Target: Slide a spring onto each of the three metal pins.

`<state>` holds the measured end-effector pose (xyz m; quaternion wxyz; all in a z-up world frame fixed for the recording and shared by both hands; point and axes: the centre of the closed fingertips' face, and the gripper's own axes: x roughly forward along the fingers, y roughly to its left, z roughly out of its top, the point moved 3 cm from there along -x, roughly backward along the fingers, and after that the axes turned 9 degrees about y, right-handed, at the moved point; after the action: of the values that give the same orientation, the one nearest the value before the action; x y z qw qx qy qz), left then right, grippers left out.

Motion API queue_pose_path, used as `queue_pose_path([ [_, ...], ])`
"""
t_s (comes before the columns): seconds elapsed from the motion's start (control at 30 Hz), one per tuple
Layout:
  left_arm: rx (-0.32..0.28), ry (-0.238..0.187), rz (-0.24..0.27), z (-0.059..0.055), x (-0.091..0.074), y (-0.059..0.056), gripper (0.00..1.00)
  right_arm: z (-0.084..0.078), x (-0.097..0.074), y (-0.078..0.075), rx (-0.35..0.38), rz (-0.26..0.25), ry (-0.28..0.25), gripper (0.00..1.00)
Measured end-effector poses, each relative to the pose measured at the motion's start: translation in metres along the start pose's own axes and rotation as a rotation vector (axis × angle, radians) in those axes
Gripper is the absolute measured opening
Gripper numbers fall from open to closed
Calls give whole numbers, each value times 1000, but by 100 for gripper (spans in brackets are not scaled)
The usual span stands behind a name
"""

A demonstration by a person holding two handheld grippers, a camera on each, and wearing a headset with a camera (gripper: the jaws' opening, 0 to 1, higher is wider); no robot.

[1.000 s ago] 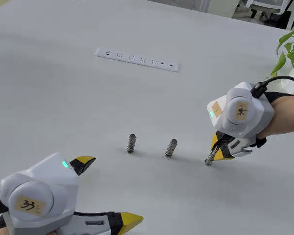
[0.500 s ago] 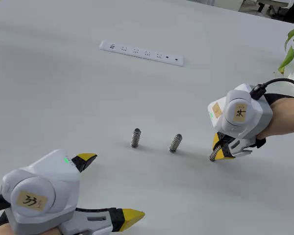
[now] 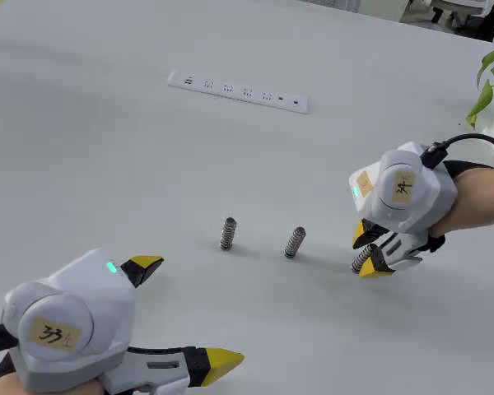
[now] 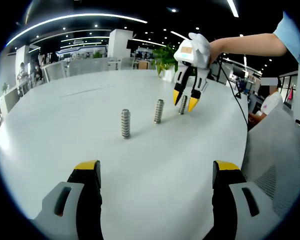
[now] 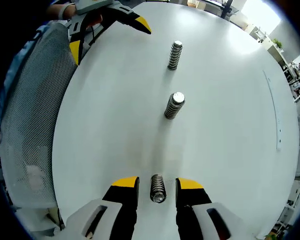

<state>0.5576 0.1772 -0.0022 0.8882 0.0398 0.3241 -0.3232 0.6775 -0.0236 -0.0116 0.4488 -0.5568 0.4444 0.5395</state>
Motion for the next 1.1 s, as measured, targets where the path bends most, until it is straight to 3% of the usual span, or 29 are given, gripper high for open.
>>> queue_pose_path([
  [0.13,6,-4,1,2,-1,0,91,0,-1,0,25,-12,-30,48],
  [0.3,18,-10,-1,6,-2,-1,91,0,-4,4,109,-7,-81,58],
  [0.47,23,-16,-6,10,-1,-1,91,-3,-5,5,161,-34,-118,84],
  [0.63,24,-26,-7,15,-3,0,91,-5,-7,11,210,-58,-167,99],
  [0.93,34,-39,-2,24,-7,4,92,-3,-21,17,311,-119,-300,99],
  [1.1,44,-43,3,27,-10,8,91,-4,-29,28,363,-137,-366,99],
])
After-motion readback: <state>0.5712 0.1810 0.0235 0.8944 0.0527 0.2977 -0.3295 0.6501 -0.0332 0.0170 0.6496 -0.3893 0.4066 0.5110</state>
